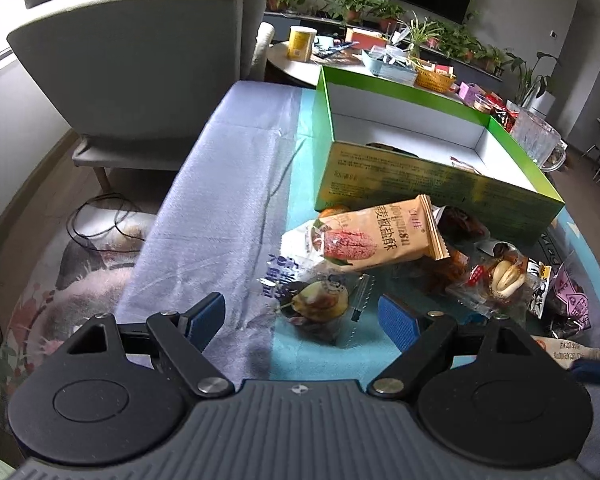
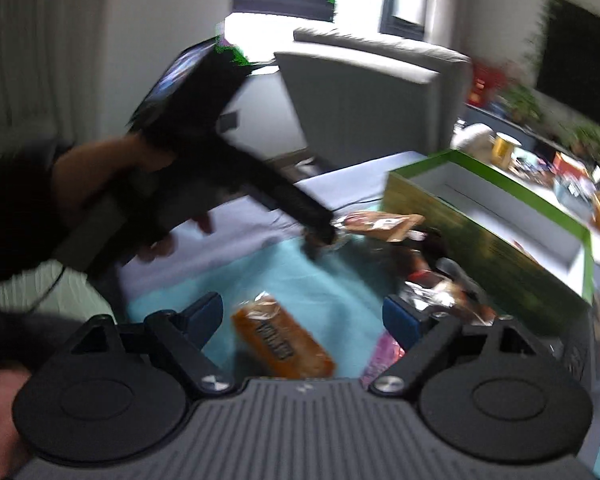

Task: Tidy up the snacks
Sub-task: 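Grasp the clear pastry packet with left tool while right tool grasps the bread package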

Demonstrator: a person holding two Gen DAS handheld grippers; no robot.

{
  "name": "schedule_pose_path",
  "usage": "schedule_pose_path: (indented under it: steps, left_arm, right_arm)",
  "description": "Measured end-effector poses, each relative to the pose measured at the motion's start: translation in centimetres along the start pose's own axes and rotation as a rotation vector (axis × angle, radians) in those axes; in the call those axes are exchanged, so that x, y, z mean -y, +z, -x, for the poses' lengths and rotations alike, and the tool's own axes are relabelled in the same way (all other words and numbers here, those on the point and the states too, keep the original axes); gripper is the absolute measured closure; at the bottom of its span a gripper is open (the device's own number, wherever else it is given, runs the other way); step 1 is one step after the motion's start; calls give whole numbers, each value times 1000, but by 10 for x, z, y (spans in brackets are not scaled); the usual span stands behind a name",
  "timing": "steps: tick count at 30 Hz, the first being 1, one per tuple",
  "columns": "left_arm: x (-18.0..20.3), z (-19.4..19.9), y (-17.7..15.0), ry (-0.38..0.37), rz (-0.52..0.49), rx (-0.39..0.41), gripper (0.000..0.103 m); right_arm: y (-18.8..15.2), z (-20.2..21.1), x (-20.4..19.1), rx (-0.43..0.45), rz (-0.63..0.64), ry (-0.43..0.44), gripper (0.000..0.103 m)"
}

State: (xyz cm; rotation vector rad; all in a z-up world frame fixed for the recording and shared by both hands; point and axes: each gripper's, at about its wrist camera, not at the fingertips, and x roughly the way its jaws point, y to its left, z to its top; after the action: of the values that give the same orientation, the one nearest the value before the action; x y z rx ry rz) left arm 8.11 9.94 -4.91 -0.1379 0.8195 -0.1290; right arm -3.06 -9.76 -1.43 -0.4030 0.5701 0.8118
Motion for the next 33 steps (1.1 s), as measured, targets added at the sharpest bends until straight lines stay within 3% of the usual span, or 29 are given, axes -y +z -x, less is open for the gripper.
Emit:
schedule_pose_path:
  steps: [10,21,27,33]
  left_arm:
    - [4,-16,5,-3,-29,-24,21]
    - [4,-24,5,7,-40,-39,22]
    - [-1,-20,6,-23,-35,-21,36]
    - [-1,-4,9,-45,-31,13,38]
  right_arm:
    - [-5,-32,-2,-101,15,48,58]
    - [-11,-51,2,-166,-25,44,59]
    - [-14,-43,4,-143,-58,77,60]
    - [-15,-32,24,-114,-195,102,62]
